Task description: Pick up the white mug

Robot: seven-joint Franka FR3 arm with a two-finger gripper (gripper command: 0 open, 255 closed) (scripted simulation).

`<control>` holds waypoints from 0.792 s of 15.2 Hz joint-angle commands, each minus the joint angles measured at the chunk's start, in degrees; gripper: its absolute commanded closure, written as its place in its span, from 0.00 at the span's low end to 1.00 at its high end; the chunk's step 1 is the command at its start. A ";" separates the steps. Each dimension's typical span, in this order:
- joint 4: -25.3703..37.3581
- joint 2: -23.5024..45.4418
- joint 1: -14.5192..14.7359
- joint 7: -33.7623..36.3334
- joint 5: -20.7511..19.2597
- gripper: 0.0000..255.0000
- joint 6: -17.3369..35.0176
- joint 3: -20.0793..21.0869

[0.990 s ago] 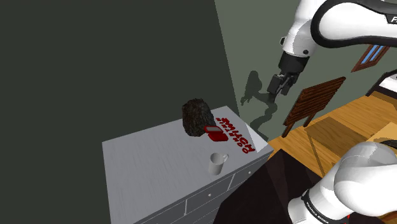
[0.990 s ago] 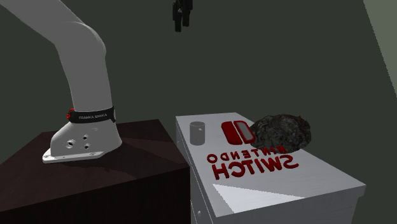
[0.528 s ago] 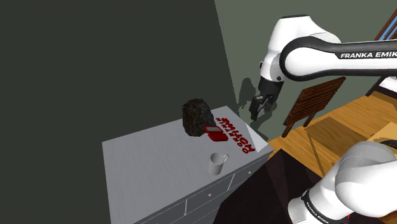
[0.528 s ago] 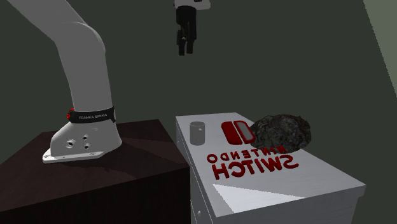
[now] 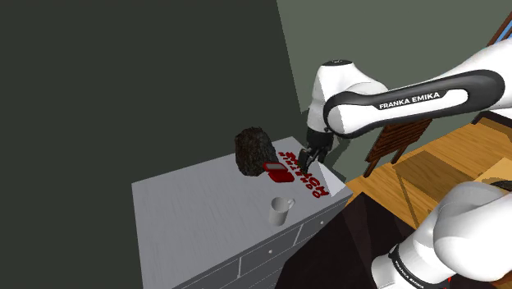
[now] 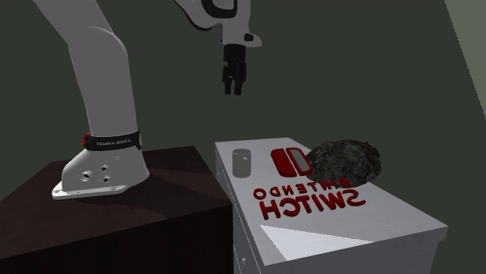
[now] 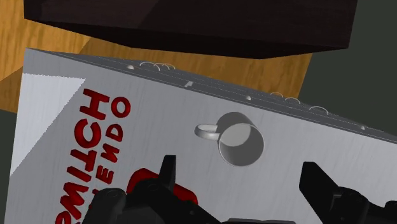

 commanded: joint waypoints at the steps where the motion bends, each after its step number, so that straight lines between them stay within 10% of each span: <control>1: -0.62 3.91 0.41 0.70 0.19 0.00 4.09 0.78; 12: 3.67 29.41 2.35 6.38 -2.30 0.00 22.31 4.29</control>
